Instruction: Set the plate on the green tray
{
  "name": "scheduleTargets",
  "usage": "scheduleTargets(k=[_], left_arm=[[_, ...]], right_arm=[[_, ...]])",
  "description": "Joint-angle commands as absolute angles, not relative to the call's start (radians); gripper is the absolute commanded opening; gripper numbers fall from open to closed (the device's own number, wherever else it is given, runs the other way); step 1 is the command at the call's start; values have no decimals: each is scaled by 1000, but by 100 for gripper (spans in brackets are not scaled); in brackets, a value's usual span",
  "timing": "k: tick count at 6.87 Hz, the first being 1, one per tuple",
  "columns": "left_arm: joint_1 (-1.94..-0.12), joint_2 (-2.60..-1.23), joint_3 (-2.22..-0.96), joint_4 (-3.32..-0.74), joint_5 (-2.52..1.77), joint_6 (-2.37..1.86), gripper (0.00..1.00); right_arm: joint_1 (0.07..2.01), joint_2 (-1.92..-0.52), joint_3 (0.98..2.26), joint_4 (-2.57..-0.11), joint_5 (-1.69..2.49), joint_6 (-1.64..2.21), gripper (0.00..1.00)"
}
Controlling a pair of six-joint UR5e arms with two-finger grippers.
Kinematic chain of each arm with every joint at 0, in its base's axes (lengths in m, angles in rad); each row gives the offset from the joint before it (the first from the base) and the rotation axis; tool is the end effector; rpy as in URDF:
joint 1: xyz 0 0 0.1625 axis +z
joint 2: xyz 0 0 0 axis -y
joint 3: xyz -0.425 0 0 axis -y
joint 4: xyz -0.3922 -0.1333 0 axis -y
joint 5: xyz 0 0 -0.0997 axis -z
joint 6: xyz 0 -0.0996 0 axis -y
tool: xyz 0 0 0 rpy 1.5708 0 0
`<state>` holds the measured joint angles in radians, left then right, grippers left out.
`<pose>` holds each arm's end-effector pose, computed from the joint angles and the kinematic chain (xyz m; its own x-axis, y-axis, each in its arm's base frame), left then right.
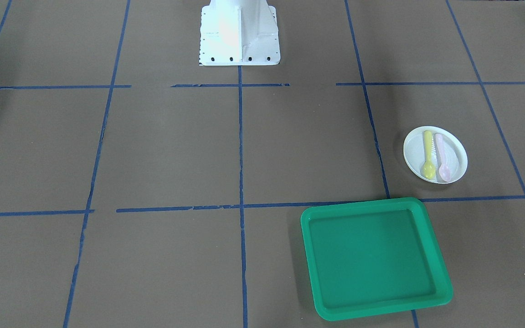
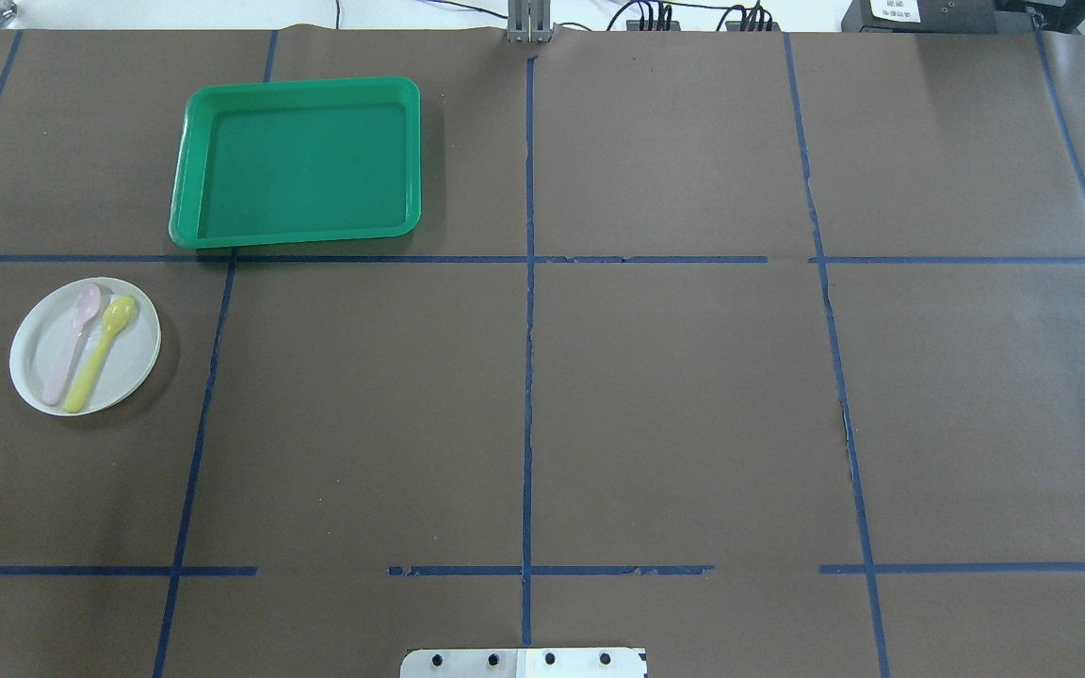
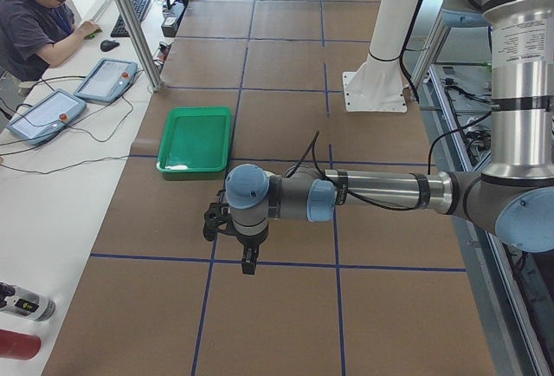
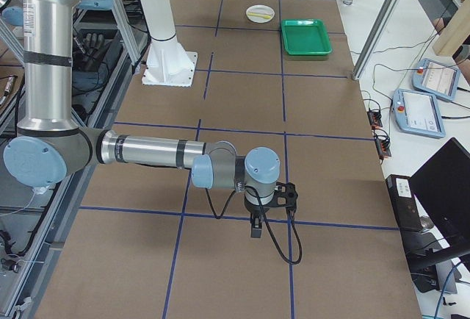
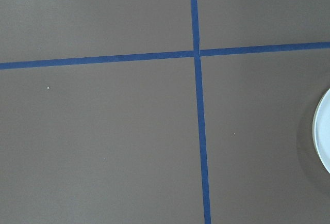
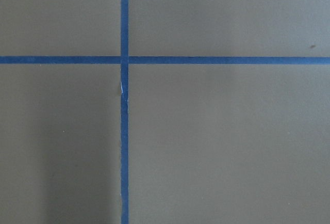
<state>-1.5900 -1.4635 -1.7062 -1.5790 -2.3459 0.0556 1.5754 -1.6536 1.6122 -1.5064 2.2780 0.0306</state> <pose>-0.0722 -0.4474 0.6415 0.7147 0.0672 -0.6962 -0.0206 0.9970 0.0751 0.0707 -0.4578 0.6757 0.7597 0.0192 0.6499 -0.0279 0.9996 0.0031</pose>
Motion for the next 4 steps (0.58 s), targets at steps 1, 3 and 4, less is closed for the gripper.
scheduleTargets(k=[1,3,4], left_arm=[[-1589,-1468,-1700,-1582,-2347,54,100],[-1589,-1503,-1701,-1583,-2353,54,100],[-1589,-1515,-1712,-1586,-2356,43,100]], right_arm=[[1575,-1654,1612,-1506,2278,31,100],[1575,-1654,1612,-1506,2278,31,100],[1575,-1654,1612,-1505,2278,29,100]])
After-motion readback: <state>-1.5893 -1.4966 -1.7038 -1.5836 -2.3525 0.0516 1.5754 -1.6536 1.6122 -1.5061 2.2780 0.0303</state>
